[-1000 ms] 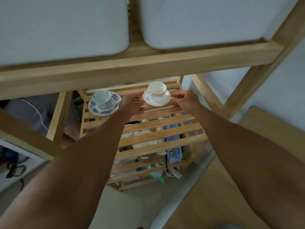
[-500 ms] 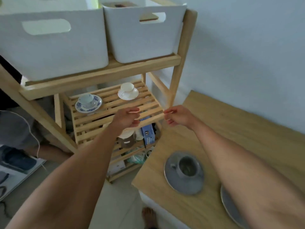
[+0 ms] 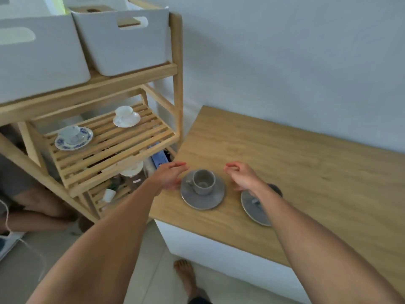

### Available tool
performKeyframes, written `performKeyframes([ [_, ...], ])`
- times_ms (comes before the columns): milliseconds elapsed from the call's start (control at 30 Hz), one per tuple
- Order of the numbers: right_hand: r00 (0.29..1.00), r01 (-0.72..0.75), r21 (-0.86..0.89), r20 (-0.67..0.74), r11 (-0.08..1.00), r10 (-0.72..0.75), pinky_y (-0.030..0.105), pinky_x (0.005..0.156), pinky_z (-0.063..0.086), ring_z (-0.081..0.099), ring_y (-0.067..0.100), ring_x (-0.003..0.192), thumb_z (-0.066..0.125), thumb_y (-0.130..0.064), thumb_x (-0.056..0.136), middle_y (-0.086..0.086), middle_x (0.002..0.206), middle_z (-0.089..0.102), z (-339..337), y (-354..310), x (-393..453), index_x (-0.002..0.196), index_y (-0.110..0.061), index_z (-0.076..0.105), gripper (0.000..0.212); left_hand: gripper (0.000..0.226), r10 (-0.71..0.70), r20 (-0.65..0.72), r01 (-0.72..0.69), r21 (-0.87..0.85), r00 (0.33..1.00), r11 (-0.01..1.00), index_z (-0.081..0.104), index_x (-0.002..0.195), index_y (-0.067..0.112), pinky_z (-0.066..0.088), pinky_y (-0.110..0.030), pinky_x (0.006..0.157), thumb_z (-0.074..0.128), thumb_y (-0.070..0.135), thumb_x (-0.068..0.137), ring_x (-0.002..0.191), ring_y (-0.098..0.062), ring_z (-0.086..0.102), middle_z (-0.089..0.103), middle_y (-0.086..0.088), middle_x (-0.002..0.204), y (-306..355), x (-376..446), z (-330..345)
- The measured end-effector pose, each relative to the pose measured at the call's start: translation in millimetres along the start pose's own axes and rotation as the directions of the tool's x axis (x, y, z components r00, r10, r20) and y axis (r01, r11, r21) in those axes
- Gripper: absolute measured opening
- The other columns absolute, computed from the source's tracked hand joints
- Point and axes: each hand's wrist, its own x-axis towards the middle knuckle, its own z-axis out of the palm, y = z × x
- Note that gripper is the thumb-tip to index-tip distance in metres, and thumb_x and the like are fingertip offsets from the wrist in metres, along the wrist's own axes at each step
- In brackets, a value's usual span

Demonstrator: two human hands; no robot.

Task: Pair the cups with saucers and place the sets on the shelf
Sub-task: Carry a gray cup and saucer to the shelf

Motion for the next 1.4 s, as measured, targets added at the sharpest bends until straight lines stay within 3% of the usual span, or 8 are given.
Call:
performKeyframes([
  [133,0.993,-0.097,0.161,0.079,0.982,0.085,0.047,0.086,0.066,0.067,0.028,0.113,0.062,-0.044,0.104,0.009,0.136,0.062,12,17,-17,0.146,-0.026,0.057,0.046,0.042,0.028,0.010,-0.028,0.007,1.000,1.000,0.070,0.126,0.027,0.061,-0.045,0.093,0.072,0.050,0.091,0.099,-0.018,0.072,0.070,0.006,0.115,-9,-2,12],
  [333,0.984,-0.090,0.268,0.172,0.959,0.044,0.047,0.092,0.062,0.065,0.032,0.121,0.066,-0.043,0.101,0.007,0.143,0.061,21,13,-34,0.138,-0.036,0.062,0.038,0.049,0.018,0.089,-0.022,0.042,0.996,0.999,0.062,0.132,0.037,0.056,-0.035,0.068,0.077,0.048,0.087,0.105,-0.017,0.064,0.055,0.005,0.134,-1,-20,14],
  [533,0.981,-0.050,0.277,0.195,0.960,-0.006,0.053,0.107,0.051,0.057,0.029,0.131,0.079,-0.046,0.088,-0.002,0.144,0.060,25,3,-40,0.128,-0.049,0.068,0.042,0.055,0.038,0.183,-0.035,-0.022,0.982,0.999,0.060,0.133,0.041,0.060,-0.042,0.081,0.084,0.029,0.085,0.113,-0.027,0.070,0.068,-0.002,0.130,-14,-24,11],
  [667,0.981,-0.008,0.249,0.191,0.968,-0.041,0.054,0.110,0.049,0.059,0.022,0.127,0.081,-0.036,0.088,-0.007,0.137,0.063,27,-1,-41,0.123,-0.053,0.071,0.041,0.053,0.098,0.183,-0.079,-0.109,0.978,0.991,0.065,0.131,0.039,0.062,-0.043,0.083,0.085,0.028,0.084,0.119,-0.029,0.068,0.061,-0.007,0.138,-27,-20,9],
  [800,0.981,0.053,0.237,0.169,0.970,-0.094,0.046,0.105,0.054,0.059,0.014,0.119,0.080,-0.034,0.091,-0.009,0.129,0.065,30,0,-39,0.125,-0.050,0.072,0.038,0.041,0.113,0.164,-0.098,-0.100,0.980,0.990,0.073,0.117,0.046,0.058,-0.051,0.096,0.087,0.035,0.080,0.129,-0.029,0.058,0.052,-0.006,0.146,-30,-16,8],
  [933,0.975,0.092,0.260,0.171,0.961,-0.139,0.032,0.085,0.053,0.060,0.013,0.115,0.080,-0.035,0.093,-0.004,0.129,0.066,30,-4,-39,0.127,-0.048,0.072,0.037,0.038,0.124,0.157,-0.108,-0.106,0.980,0.989,0.074,0.117,0.047,0.059,-0.048,0.092,0.084,0.034,0.084,0.132,-0.030,0.054,0.048,-0.005,0.149,-27,-16,5],
  [1167,0.962,0.117,0.236,0.214,0.965,-0.169,0.046,0.103,0.056,0.060,0.022,0.125,0.083,-0.036,0.089,0.002,0.133,0.067,43,-18,-24,0.116,-0.058,0.074,0.035,0.034,0.151,0.123,-0.137,-0.115,0.981,0.984,0.076,0.113,0.048,0.059,-0.047,0.086,0.084,0.030,0.084,0.131,-0.028,0.053,0.052,-0.005,0.147,-23,-15,-13],
  [1400,0.926,0.197,0.189,0.286,0.962,-0.246,0.035,0.082,0.050,0.062,0.025,0.125,0.084,-0.035,0.088,0.005,0.128,0.073,84,-70,-1,0.111,-0.059,0.076,0.034,0.036,0.153,-0.025,-0.155,-0.193,0.988,0.969,0.077,0.115,0.042,0.060,-0.043,0.083,0.084,0.023,0.085,0.128,-0.026,0.055,0.055,-0.004,0.142,-20,-21,-65],
])
